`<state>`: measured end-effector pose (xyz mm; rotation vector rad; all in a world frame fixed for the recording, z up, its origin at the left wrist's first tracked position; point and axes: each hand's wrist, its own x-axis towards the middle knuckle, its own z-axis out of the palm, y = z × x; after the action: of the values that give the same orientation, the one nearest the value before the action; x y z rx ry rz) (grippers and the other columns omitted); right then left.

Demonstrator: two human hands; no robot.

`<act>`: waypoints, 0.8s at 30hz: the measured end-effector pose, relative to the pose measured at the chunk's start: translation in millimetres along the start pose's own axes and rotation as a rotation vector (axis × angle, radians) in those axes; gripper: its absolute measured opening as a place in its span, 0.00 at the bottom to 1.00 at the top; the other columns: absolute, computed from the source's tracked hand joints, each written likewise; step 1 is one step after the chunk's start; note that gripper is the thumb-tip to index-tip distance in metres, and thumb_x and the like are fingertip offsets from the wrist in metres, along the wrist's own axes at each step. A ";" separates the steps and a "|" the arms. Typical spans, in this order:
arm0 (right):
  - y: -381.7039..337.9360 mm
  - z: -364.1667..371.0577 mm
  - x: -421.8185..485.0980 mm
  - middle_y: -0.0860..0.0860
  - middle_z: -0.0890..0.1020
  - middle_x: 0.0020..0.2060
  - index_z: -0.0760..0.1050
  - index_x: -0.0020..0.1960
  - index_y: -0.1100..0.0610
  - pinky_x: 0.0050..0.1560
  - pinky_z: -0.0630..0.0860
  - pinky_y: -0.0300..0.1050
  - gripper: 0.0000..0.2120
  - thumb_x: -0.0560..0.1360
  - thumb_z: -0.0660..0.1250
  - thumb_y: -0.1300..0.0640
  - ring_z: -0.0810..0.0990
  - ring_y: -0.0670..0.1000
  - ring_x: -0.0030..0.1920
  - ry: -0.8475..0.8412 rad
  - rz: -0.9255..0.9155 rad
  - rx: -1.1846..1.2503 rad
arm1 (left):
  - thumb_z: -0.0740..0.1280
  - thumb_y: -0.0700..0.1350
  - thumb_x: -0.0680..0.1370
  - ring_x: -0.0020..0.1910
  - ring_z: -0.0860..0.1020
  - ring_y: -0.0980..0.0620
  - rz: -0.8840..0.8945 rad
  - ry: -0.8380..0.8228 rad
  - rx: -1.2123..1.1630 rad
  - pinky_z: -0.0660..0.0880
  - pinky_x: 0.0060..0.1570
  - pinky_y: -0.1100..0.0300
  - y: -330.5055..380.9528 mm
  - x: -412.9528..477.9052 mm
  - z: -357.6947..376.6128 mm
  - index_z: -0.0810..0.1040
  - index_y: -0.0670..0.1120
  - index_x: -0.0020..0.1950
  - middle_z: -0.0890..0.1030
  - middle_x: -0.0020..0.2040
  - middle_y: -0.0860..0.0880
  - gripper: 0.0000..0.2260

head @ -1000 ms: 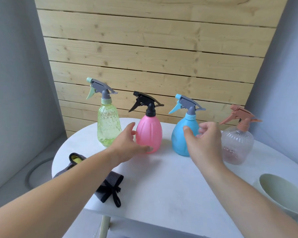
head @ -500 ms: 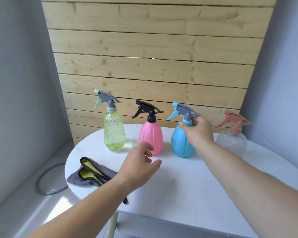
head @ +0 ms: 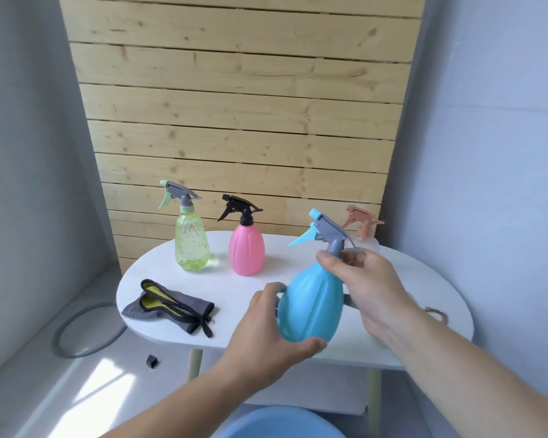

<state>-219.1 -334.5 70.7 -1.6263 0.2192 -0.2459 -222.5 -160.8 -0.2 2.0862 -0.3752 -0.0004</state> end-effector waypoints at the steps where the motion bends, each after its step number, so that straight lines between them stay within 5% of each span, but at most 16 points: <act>1: -1.1 -5.2 -12.9 0.57 0.85 0.45 0.83 0.46 0.58 0.55 0.79 0.65 0.14 0.68 0.78 0.49 0.84 0.58 0.50 -0.002 0.023 0.014 | 0.77 0.65 0.61 0.59 0.76 0.62 0.007 -0.023 0.011 0.79 0.58 0.56 3.1 -10.6 -0.5 0.67 0.62 0.67 0.72 0.60 0.62 0.38; 4: -0.8 -17.4 -44.7 0.57 0.84 0.44 0.83 0.45 0.61 0.53 0.81 0.60 0.10 0.72 0.75 0.53 0.82 0.54 0.43 -0.027 0.084 0.067 | 0.77 0.62 0.62 0.57 0.81 0.57 -0.045 -0.181 -0.087 0.81 0.59 0.52 9.8 -39.2 -4.9 0.71 0.62 0.68 0.79 0.61 0.55 0.36; 8: 1.1 -20.0 -71.2 0.51 0.81 0.36 0.82 0.40 0.58 0.41 0.74 0.45 0.09 0.74 0.74 0.53 0.78 0.50 0.36 -0.078 0.148 0.175 | 0.75 0.53 0.70 0.65 0.82 0.43 -0.209 -0.553 -0.539 0.78 0.67 0.46 21.4 -66.7 -13.2 0.70 0.56 0.74 0.82 0.66 0.43 0.33; 14: 8.9 -28.5 -88.8 0.51 0.84 0.41 0.82 0.47 0.57 0.42 0.76 0.47 0.07 0.75 0.72 0.53 0.80 0.51 0.40 -0.188 0.193 0.261 | 0.82 0.54 0.62 0.59 0.84 0.48 -0.227 -0.410 -0.453 0.82 0.61 0.47 24.3 -87.0 -1.7 0.68 0.54 0.71 0.82 0.64 0.45 0.41; 19: 17.5 -33.8 -89.7 0.50 0.84 0.44 0.82 0.51 0.55 0.50 0.77 0.50 0.13 0.69 0.74 0.52 0.80 0.51 0.44 -0.255 0.268 0.409 | 0.79 0.55 0.69 0.61 0.80 0.40 -0.304 -0.629 -0.815 0.79 0.60 0.46 15.0 -89.3 -13.1 0.68 0.46 0.77 0.76 0.70 0.36 0.41; 22: 19.2 -29.0 -89.4 0.52 0.84 0.45 0.82 0.50 0.57 0.56 0.75 0.52 0.16 0.65 0.75 0.52 0.79 0.52 0.47 -0.231 0.257 0.434 | 0.87 0.62 0.56 0.60 0.83 0.43 -0.296 -0.528 -0.667 0.81 0.56 0.48 11.0 -86.9 -2.7 0.66 0.45 0.74 0.80 0.65 0.40 0.54; 24: 21.2 -27.9 -88.0 0.52 0.85 0.44 0.83 0.48 0.56 0.55 0.75 0.51 0.14 0.64 0.75 0.52 0.79 0.52 0.46 -0.199 0.247 0.430 | 0.87 0.58 0.56 0.56 0.84 0.45 -0.300 -0.482 -0.627 0.82 0.54 0.50 10.7 -85.4 0.9 0.67 0.43 0.72 0.84 0.61 0.42 0.52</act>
<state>-311.3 -337.3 49.0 -1.1741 0.1972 0.0578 -306.8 -144.0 -4.5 1.4793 -0.2930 -0.7195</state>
